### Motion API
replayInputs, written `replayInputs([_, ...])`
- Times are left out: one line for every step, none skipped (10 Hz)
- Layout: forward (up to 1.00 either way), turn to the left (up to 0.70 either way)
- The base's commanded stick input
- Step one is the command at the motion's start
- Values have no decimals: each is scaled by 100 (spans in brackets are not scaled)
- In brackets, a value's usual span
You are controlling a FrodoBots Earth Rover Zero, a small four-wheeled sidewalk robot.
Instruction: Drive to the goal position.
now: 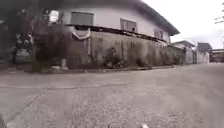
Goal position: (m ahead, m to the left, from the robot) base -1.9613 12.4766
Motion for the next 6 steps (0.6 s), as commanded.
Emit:
replayInputs([0,45])
replayInputs([0,45])
replayInputs([0,45])
replayInputs([0,45])
replayInputs([0,45])
replayInputs([0,45])
